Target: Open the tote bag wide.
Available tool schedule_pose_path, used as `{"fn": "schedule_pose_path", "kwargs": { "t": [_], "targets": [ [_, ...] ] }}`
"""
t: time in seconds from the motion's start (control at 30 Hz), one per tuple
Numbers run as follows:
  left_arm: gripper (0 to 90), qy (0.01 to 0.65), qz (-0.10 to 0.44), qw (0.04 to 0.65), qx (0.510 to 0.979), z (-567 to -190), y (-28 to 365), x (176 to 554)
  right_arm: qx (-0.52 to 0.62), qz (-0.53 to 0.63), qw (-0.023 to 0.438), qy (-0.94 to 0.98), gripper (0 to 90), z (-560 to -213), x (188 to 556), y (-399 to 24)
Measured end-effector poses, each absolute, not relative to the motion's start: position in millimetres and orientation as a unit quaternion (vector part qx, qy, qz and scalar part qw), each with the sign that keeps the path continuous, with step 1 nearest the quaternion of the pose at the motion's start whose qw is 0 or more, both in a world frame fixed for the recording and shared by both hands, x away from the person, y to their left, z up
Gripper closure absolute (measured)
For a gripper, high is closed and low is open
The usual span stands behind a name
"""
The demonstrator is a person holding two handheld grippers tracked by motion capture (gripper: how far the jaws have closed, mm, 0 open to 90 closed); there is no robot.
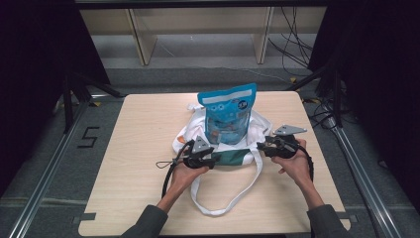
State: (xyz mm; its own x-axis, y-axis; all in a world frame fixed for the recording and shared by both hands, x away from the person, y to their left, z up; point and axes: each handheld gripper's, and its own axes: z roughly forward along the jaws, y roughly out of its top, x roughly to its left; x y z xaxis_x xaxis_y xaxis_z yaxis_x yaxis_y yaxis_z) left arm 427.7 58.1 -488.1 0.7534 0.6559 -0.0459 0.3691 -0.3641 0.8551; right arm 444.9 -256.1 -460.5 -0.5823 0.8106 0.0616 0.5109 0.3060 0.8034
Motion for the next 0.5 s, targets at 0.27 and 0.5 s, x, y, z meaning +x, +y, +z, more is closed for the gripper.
{"fn": "schedule_pose_path", "kwargs": {
  "t": [0.27, 0.5],
  "targets": [
    [44.4, 0.316, 0.147, 0.472, 0.81, -467.4, 65.5, 409.3, 0.404, 0.442, 0.189, 0.778, 45.5, -443.8, 431.0, -263.7],
    [39.8, 0.317, 0.145, 0.46, 0.817, -462.1, 81.4, 394.9, 0.387, 0.435, 0.18, 0.793, 44.2, -441.0, 414.5, -264.3]
  ]
}}
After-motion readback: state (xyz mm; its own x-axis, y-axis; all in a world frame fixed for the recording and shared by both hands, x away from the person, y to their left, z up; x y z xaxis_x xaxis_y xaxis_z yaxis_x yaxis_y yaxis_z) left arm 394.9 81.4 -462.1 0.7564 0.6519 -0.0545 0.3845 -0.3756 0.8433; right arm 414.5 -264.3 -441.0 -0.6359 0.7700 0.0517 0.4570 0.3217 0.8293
